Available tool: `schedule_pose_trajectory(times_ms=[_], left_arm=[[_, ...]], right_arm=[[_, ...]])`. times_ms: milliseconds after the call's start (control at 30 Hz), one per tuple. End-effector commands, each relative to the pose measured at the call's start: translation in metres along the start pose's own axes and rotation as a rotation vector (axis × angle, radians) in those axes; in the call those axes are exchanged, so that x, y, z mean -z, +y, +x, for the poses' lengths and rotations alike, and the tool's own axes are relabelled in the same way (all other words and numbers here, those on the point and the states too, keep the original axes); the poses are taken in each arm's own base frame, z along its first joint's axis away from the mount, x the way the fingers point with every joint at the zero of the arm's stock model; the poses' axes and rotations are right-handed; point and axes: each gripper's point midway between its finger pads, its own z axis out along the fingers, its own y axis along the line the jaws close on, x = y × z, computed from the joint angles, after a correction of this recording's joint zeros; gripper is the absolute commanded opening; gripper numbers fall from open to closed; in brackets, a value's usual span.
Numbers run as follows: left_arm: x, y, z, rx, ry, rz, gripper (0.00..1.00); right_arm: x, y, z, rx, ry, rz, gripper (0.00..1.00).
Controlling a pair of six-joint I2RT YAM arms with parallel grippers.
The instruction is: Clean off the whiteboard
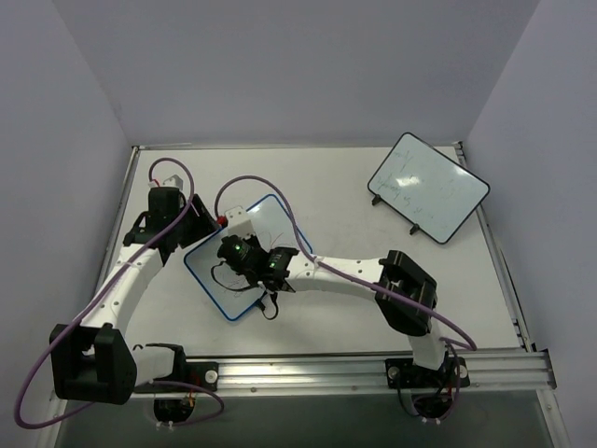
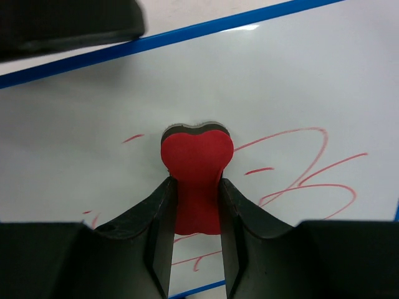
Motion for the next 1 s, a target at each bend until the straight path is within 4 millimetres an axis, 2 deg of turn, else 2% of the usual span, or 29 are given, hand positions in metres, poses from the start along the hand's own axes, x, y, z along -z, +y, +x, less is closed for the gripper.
schedule_pose_trajectory(times_ms=[0,200,333,500,667,833,967], left_arm=[[0.009,-0.015,-0.009,-0.027,-0.035,0.056,0.65],[0.009,-0.015,-0.008,-0.028,-0.034,0.054,0.65],[0.009,-0.016,-0.007,-0.031,-0.033,0.056,0.65],[0.009,-0.015,-0.006,-0.032,-0.032,0.053,0.65],[0.009,-0.017,-0.006,-0.033,-0.032,0.056,0.65],[0.008,-0.016,-0.006,-0.034,-0.031,0.052,0.65],[0.008,-0.016,-0.005,-0.037,-0.03,0.051,0.65]], right_arm=[[0.0,-0.054,-0.009,-0.026,-0.005,0.135,0.05],[0.001,-0.075,-0.012,-0.043,-0.008,0.174,0.05],[0.0,-0.073,-0.015,-0.047,-0.019,0.166,0.05],[-0.002,-0.051,-0.015,-0.038,-0.017,0.113,0.05],[0.002,-0.015,-0.022,-0.021,-0.037,0.057,0.04],[0.005,0.024,-0.017,-0.005,-0.03,-0.037,0.04],[0.006,0.04,-0.01,-0.005,-0.017,-0.076,0.04]])
